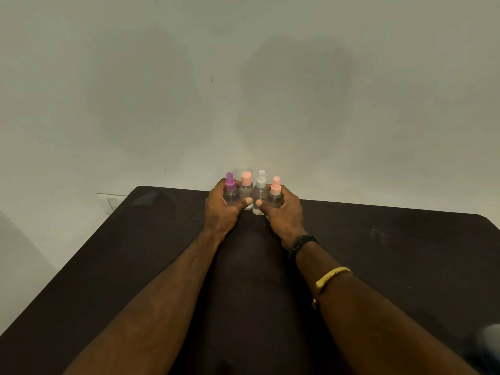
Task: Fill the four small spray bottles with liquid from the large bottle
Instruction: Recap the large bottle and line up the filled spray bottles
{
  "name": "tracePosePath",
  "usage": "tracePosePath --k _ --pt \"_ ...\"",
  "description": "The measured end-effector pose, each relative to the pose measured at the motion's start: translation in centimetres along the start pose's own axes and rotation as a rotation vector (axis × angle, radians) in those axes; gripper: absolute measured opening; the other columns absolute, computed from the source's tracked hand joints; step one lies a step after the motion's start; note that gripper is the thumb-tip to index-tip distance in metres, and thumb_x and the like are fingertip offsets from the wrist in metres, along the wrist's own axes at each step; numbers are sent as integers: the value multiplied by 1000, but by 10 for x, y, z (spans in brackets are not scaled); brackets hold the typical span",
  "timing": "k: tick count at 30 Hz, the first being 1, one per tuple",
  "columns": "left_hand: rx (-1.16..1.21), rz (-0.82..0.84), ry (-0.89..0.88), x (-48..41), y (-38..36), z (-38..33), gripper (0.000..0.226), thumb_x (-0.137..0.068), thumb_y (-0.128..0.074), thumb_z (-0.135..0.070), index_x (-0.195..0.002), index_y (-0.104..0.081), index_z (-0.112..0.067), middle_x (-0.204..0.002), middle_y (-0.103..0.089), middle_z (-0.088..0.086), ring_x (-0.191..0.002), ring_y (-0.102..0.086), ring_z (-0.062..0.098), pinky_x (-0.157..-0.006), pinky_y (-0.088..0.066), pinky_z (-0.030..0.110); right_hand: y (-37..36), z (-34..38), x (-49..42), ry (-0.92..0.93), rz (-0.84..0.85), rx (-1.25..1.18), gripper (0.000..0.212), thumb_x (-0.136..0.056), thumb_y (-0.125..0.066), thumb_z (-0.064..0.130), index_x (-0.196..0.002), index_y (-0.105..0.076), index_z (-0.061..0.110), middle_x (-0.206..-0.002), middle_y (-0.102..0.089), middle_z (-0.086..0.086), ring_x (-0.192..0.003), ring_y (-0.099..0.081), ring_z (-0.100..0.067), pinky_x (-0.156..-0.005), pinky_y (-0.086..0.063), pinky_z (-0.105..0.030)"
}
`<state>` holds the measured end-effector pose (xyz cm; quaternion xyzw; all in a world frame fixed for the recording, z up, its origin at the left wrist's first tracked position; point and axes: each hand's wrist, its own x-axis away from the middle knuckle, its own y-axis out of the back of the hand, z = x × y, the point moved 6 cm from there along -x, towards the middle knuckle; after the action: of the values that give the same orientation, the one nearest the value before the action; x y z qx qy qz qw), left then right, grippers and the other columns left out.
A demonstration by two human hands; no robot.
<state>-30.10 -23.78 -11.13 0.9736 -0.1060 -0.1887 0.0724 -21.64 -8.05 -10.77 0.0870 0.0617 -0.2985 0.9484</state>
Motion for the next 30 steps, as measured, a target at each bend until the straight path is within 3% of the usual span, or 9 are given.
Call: tracePosePath --k 3,9,13,18,22,24,27,30 --pt "-15 -3 -1 -9 -2 3 47 -69 -88 -33 -108 -68 -15 -103 -76 1 -97 -73 23 -89 -60 52 -3 1 -10 35 7 22 32 -81 -83 11 -106 -69 25 -98 -72 14 -90 -68 0 -81 -57 -21" --pt "-66 32 -5 -23 -6 11 57 -66 -86 -45 -112 -67 -18 -107 -75 0 -99 -72 23 -90 -60 51 -6 -6 -22 61 34 26 36 -82 -82 9 -111 -67 25 -105 -73 8 -97 -69 -6 -90 -59 -33" --pt "-107 28 -4 -21 -7 12 53 -71 -87 -40 -115 -65 -20 -109 -73 -3 -101 -71 18 -92 -60 47 -6 -6 -20 46 31 47 41 -82 -82 11 -116 -64 26 -110 -71 6 -103 -67 -11 -94 -58 -36" --pt "-143 -1 1 -11 -3 3 61 -76 -89 -24 -127 -57 -16 -113 -67 -4 -99 -66 16 -92 -58 37 3 -1 -7 4 -35 35 59 -81 -82 14 -131 -54 27 -118 -61 9 -106 -60 -9 -91 -53 -25" --pt "-140 -67 14 3 4 -5 75 -71 -93 -23 -134 -53 -18 -115 -62 -11 -95 -61 -4 -81 -49 11 11 -1 7 0 -138 7 45 -84 -75 8 -123 -58 23 -116 -62 9 -110 -62 -9 -92 -52 -21" --pt "-141 -132 29 8 9 -3 74 -69 -94 -20 -132 -56 -14 -119 -65 -7 -99 -63 3 -83 -50 12 15 -2 9 27 -178 38 39 -86 -74 7 -120 -62 20 -115 -63 9 -108 -61 -7 -83 -49 -10" --pt "-146 -230 84 13 16 1 57 -70 -94 -16 -119 -65 -11 -112 -71 2 -95 -68 10 -85 -61 26 16 -1 9 45 -205 61 36 -88 -73 7 -121 -64 17 -111 -66 7 -95 -62 0 -71 -48 -3" --pt "-158 -239 105 10 17 3 45 -71 -92 -15 -110 -69 -13 -104 -73 0 -86 -68 5 -77 -58 19 15 0 8 61 -226 78 35 -88 -75 6 -120 -65 16 -105 -65 9 -90 -60 6 -70 -47 -1"
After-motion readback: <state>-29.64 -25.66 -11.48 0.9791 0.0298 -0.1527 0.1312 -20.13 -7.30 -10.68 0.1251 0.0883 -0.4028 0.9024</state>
